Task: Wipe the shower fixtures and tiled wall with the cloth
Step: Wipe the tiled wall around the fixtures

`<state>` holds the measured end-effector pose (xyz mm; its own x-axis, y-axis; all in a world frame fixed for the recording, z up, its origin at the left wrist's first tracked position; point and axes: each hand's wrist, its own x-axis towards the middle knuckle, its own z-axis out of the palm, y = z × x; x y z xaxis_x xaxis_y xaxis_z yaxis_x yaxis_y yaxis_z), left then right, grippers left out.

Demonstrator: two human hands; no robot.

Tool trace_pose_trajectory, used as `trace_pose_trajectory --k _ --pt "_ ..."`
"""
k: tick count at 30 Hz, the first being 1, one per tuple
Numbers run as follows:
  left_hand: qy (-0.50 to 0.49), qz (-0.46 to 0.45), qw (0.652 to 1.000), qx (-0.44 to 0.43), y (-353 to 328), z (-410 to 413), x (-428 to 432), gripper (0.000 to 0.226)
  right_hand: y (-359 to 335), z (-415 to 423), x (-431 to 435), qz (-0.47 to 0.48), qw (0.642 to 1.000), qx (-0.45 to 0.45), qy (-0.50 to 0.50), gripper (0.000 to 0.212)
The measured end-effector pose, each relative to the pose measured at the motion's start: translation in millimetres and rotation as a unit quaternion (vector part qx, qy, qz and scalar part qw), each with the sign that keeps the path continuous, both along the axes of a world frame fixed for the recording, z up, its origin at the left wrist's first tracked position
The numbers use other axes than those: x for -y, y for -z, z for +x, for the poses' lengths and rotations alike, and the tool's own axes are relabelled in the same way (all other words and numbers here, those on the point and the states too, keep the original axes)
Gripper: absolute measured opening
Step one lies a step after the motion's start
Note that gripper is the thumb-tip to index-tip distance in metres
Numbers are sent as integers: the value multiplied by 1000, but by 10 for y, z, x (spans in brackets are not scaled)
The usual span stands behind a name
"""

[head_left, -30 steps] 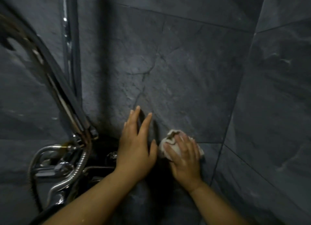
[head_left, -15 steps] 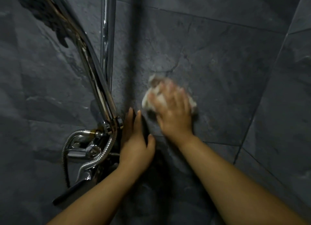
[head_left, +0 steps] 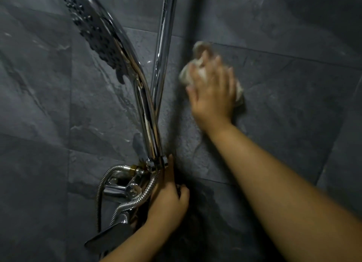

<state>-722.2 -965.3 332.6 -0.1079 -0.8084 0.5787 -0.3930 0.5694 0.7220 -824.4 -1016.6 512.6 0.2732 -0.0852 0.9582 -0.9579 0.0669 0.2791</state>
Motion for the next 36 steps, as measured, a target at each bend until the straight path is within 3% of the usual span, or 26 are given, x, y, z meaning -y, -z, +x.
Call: trace_pose_trajectory --k 2,5,8,9,12,15,19,22,24,27,29,33,36 --pt "-5 3 1000 8 32 -9 -42 81 494 -15 22 43 993 -107 -15 38" --pt "-8 3 1000 2 28 52 -44 68 1124 -231 -110 157 959 -234 -8 46" --pt "-25 5 999 20 29 160 -57 63 932 -501 -185 174 924 -340 12 52" --pt "-29 8 999 32 27 187 -66 59 750 -515 -187 154 934 -323 12 54" --pt "-30 2 999 42 39 200 -115 61 305 -387 -154 76 986 -147 1 49" --pt "-9 6 998 54 69 157 -176 52 545 -222 -112 69 995 -68 -24 51" --pt "-35 -55 991 117 228 118 -276 47 1476 -489 -270 164 968 -188 -19 55" --pt "-40 -80 978 187 368 116 -379 50 1748 -805 -479 188 950 -248 13 46" --pt "-54 -105 967 226 421 113 -395 52 1564 -804 -496 170 960 -224 8 47" --pt "-62 -109 956 264 435 108 -353 57 1161 -520 -349 113 990 -83 -18 48" --pt "-65 -107 949 289 450 117 -352 60 1172 -312 -242 94 994 -38 -31 48" --pt "-58 -114 943 308 441 151 -358 63 1778 -368 -275 176 970 -165 -41 47" --pt "-55 -128 941 310 401 194 -348 63 1785 -633 -386 220 942 -252 -25 45"
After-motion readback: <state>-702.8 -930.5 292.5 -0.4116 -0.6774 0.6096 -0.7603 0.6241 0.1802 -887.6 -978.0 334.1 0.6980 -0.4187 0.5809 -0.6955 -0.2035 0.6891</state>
